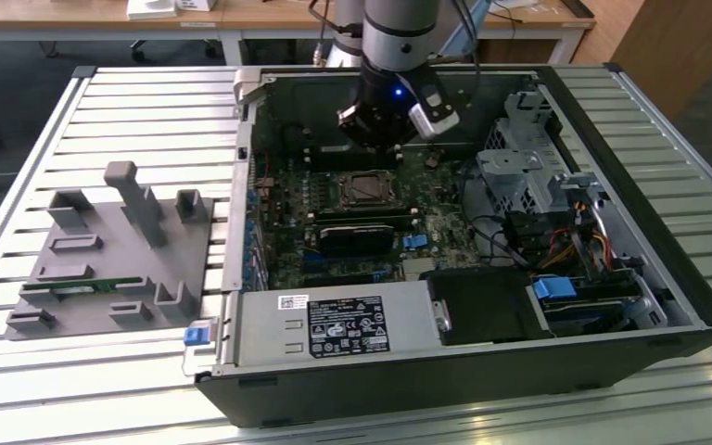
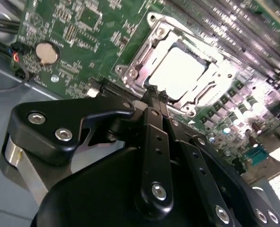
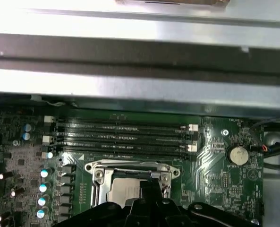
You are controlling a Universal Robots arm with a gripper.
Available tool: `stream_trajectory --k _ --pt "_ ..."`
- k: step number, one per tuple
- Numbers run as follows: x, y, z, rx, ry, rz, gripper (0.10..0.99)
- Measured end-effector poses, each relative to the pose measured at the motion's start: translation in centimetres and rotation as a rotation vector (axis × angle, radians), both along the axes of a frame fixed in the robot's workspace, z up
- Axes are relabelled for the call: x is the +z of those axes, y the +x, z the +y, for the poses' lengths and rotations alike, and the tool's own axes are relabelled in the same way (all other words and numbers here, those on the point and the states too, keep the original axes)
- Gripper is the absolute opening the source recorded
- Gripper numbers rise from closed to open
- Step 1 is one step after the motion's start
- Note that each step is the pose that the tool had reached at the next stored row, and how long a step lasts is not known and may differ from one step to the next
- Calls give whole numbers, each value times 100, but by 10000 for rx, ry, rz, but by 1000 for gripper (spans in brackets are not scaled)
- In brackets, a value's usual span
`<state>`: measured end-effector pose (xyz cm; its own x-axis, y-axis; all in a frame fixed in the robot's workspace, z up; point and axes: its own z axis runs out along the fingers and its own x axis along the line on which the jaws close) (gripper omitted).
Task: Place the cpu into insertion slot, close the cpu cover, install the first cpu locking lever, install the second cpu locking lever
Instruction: 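Install the second cpu locking lever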
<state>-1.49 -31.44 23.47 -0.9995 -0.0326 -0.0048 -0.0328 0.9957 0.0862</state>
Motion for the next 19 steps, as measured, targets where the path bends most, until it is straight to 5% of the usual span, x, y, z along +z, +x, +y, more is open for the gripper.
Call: stream_trajectory --k 9,11,15,19 --pt "-1 0 -208 -24 2 0 106" --pt "-1 0 -225 -23 1 5 106" --pt "-1 6 -230 -24 33 107 106" --pt "-4 7 -233 -23 53 107 106"
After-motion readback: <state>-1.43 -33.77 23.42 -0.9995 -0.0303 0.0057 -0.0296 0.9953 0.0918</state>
